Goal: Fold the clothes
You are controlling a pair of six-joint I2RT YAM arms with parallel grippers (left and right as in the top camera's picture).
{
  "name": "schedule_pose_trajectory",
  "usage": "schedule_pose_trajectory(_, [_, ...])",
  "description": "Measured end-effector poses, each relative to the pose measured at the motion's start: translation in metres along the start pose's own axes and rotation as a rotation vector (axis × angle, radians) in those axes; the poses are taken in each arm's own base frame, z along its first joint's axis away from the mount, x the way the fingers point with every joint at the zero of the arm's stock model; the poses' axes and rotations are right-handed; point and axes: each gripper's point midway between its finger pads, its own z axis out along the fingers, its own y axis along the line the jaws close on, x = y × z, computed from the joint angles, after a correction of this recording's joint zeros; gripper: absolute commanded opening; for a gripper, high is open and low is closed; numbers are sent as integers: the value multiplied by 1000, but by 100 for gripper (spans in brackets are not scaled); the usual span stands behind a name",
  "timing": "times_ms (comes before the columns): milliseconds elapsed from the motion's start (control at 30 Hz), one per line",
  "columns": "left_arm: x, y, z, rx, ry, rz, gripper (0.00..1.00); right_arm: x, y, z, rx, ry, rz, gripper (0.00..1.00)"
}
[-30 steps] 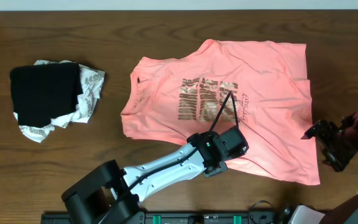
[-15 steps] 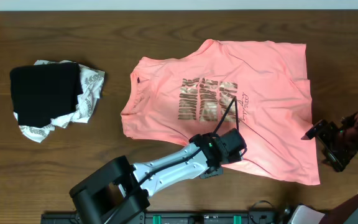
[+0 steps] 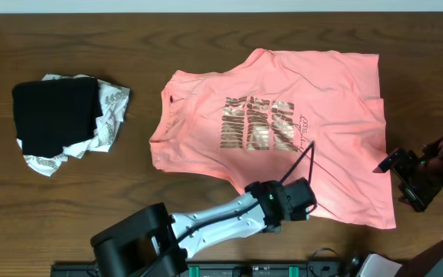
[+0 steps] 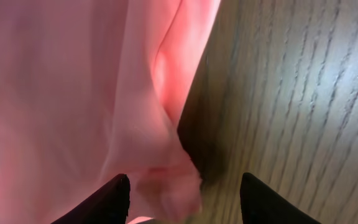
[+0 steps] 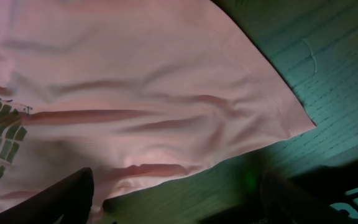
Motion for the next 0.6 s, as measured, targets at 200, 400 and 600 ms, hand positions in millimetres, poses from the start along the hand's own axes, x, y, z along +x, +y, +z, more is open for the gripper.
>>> schedule_pose_trajectory(200, [-3, 6, 13, -20, 2, -10, 54, 0, 0, 0, 0, 0, -5, 83])
schedule_pose_trajectory(400, [0, 11, 21, -45, 25, -9, 14, 0, 0, 0, 0, 1, -6, 83])
schedule_pose_trajectory(600, [12, 13, 22, -62, 83, 8, 6, 0, -1, 0, 7, 0, -6, 76])
